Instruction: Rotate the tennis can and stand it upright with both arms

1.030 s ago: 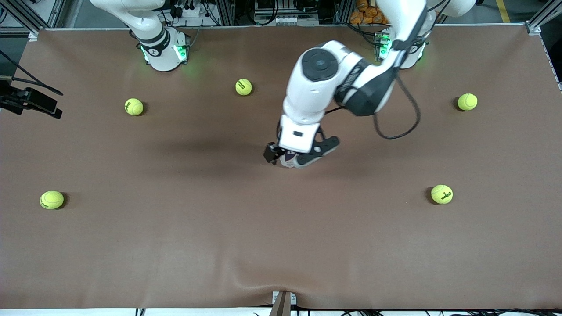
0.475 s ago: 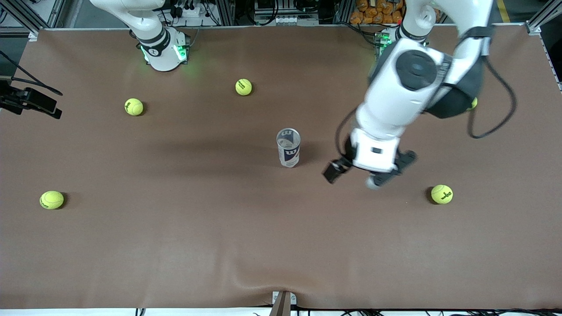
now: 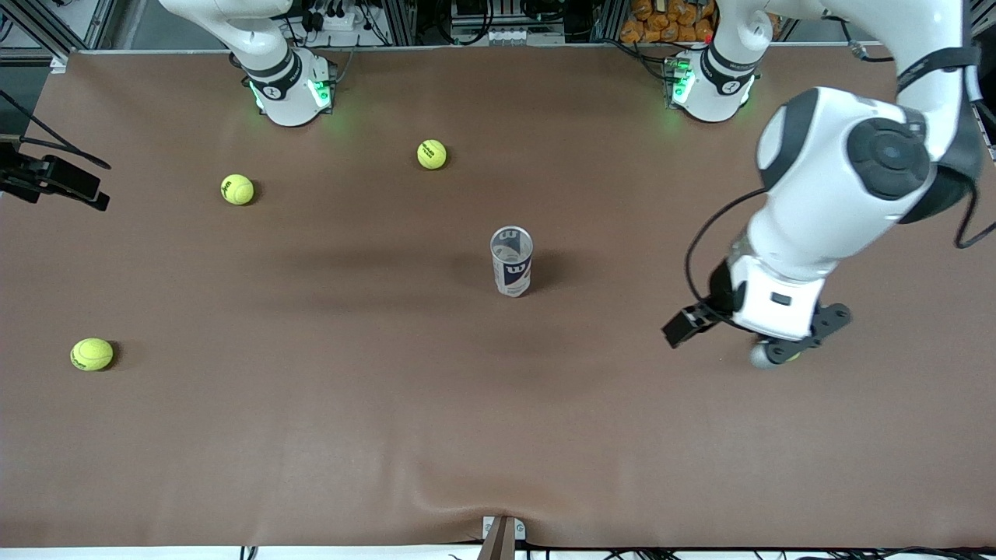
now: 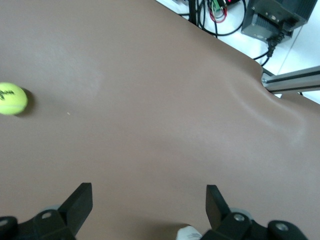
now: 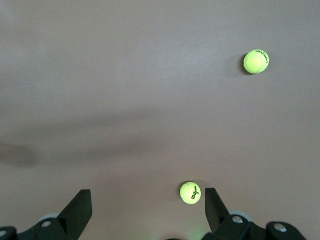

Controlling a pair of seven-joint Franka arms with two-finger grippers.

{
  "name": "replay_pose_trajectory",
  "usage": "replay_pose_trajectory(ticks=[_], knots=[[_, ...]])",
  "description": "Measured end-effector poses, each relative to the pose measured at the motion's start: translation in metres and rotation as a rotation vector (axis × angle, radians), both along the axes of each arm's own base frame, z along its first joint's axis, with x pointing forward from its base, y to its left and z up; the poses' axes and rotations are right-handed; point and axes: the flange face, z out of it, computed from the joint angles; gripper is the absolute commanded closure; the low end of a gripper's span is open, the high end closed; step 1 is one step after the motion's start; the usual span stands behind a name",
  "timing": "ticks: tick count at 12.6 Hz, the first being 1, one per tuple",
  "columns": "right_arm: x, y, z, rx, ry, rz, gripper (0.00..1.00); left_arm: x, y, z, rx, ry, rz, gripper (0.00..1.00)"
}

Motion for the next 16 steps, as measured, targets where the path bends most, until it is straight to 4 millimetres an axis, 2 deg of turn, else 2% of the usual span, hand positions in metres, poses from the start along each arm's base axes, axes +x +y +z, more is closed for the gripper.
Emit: replay_pose_trajectory(ticks=[2, 5, 7, 9, 12, 14, 16], knots=[[0.000, 0.000, 0.000, 0.000, 0.000, 0.000, 0.00, 0.007, 0.039, 0.007, -0.029, 0.012, -0.017, 0.00], [0.000, 0.000, 0.000, 0.000, 0.000, 0.000, 0.00, 0.012, 0.115, 0.020, -0.056, 0.032, -0.038, 0.00], [0.000, 0.000, 0.000, 0.000, 0.000, 0.000, 0.00, 0.005, 0.148, 0.036, -0.036, 0.035, -0.076, 0.00], [0.000, 0.000, 0.000, 0.000, 0.000, 0.000, 0.00, -0.013, 0.160, 0.063, -0.007, 0.050, -0.075, 0.00], [0.000, 0.000, 0.000, 0.000, 0.000, 0.000, 0.00, -0.054, 0.165, 0.108, 0.038, 0.091, -0.077, 0.00], [0.000, 0.000, 0.000, 0.000, 0.000, 0.000, 0.00, -0.073, 0.170, 0.129, 0.046, 0.081, -0.084, 0.00], [0.000, 0.000, 0.000, 0.000, 0.000, 0.000, 0.00, -0.086, 0.186, 0.140, 0.058, 0.064, -0.126, 0.00]])
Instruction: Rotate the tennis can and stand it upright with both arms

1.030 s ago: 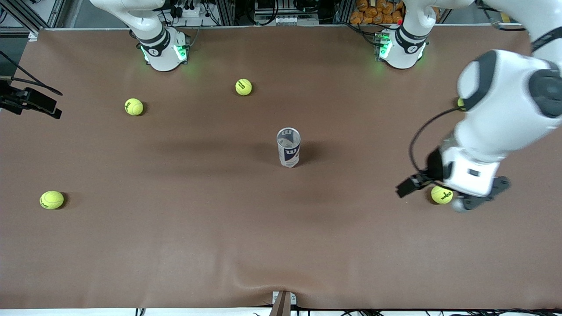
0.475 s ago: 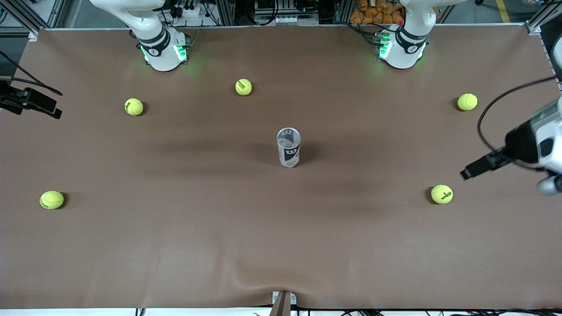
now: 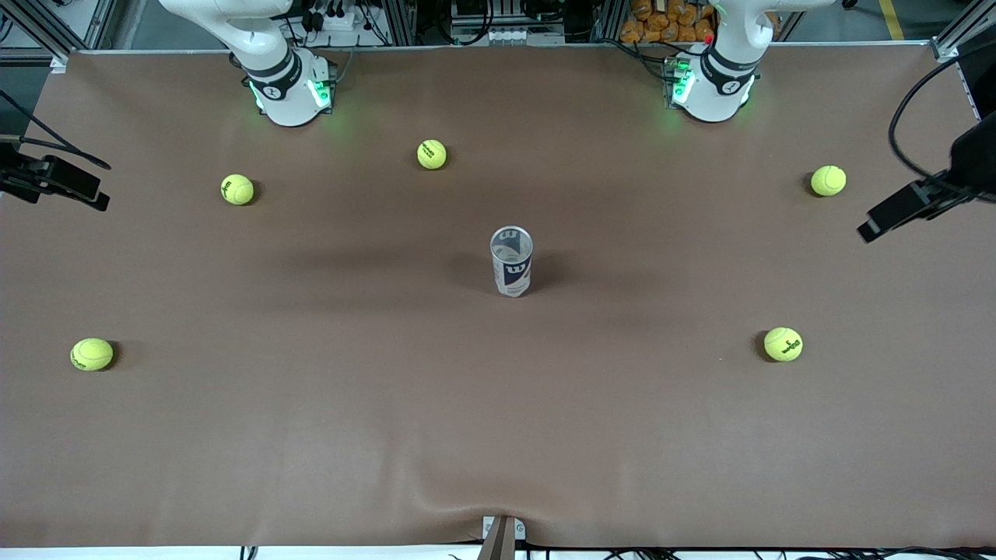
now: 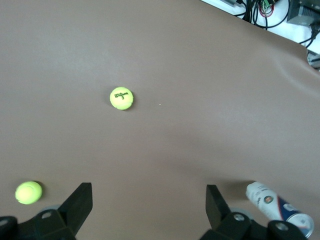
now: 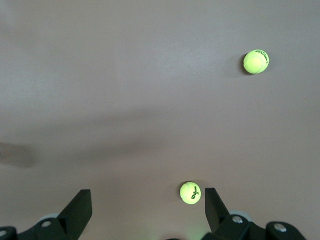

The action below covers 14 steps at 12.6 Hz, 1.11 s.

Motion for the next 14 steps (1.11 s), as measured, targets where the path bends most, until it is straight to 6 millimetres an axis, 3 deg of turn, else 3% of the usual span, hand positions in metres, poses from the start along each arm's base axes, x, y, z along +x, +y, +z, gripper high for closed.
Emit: replay_pose_trajectory(ticks=[2, 5, 9, 14], knots=[[0.000, 0.000, 0.000, 0.000, 0.000, 0.000, 0.00, -0.014, 0.019, 0.002, 0.006, 0.003, -0.013, 0.00], [0.000, 0.000, 0.000, 0.000, 0.000, 0.000, 0.00, -0.035, 0.029, -0.009, 0.020, 0.024, -0.039, 0.00], [0.000, 0.000, 0.000, 0.000, 0.000, 0.000, 0.00, -0.037, 0.061, -0.025, 0.029, 0.023, -0.086, 0.00], [0.000, 0.000, 0.000, 0.000, 0.000, 0.000, 0.00, -0.036, 0.064, -0.025, 0.073, 0.014, -0.169, 0.00]])
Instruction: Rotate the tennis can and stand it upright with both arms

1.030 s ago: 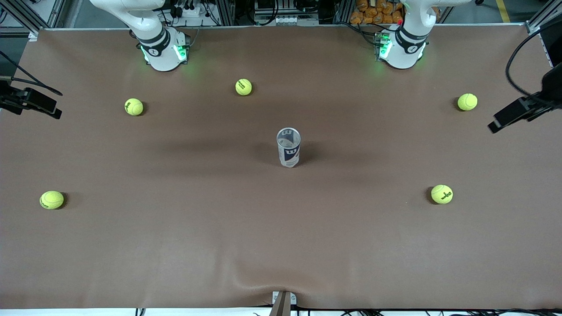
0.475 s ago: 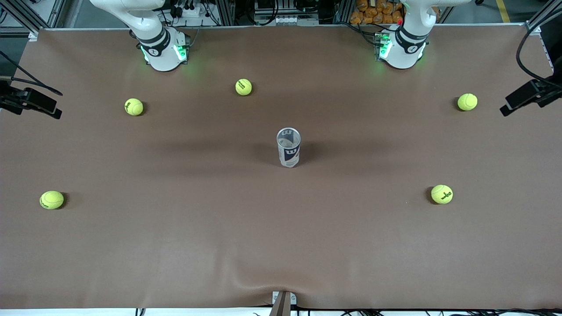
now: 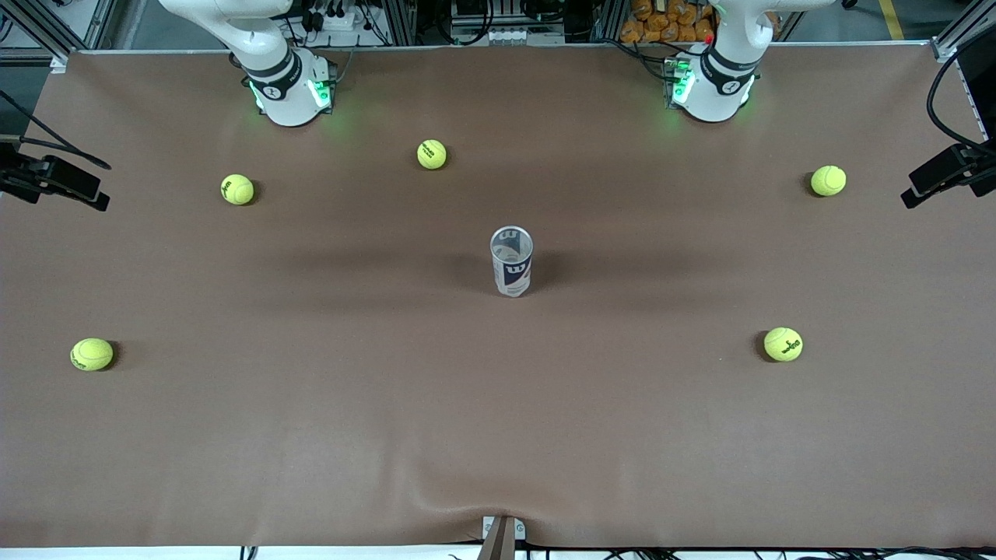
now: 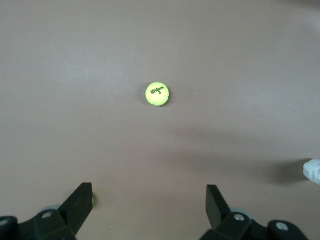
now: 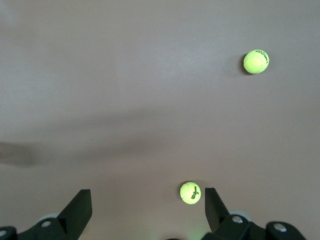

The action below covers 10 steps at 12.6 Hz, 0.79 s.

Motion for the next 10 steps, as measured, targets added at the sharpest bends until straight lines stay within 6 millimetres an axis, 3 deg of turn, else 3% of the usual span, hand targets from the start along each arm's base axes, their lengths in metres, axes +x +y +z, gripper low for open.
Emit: replay_pose_trajectory(ticks=[10], knots=[[0.0000, 0.0000, 0.0000, 0.000, 0.000, 0.000, 0.00, 0.0005, -0.0073, -0.0001, 0.004, -0.002, -0.069, 0.00]])
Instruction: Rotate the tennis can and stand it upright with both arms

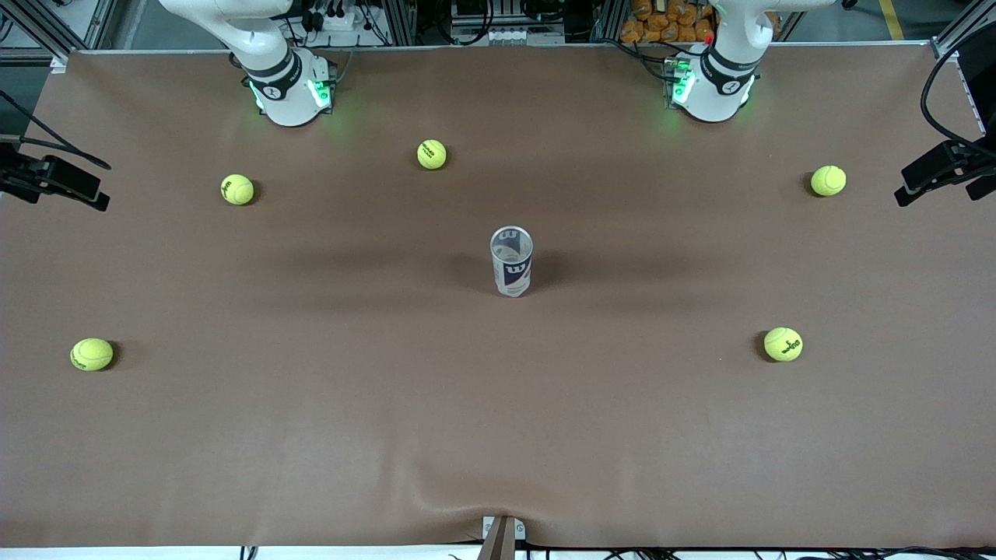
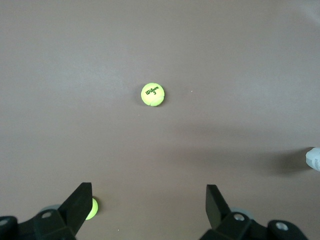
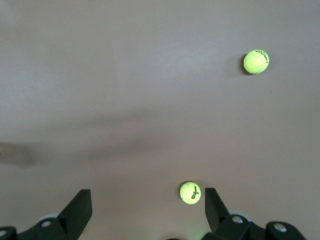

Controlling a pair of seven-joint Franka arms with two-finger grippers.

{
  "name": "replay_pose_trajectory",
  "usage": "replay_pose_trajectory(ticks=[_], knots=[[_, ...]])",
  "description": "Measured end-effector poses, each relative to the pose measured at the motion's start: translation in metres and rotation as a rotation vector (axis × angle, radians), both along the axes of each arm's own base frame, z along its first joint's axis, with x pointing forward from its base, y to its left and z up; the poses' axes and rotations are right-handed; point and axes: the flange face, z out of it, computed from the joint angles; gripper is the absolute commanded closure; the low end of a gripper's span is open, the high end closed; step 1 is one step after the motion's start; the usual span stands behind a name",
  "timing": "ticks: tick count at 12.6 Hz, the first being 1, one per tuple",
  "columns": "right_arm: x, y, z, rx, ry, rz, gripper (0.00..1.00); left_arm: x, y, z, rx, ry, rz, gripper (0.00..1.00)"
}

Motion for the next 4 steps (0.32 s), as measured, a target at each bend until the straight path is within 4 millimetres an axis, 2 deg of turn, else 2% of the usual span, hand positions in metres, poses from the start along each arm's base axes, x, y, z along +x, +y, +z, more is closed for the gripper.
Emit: replay_pose_trajectory(ticks=[4], knots=[[0.0000, 0.0000, 0.0000, 0.000, 0.000, 0.000, 0.00, 0.0006, -0.0005, -0.0033, 0.000, 0.007, -0.001, 0.00]])
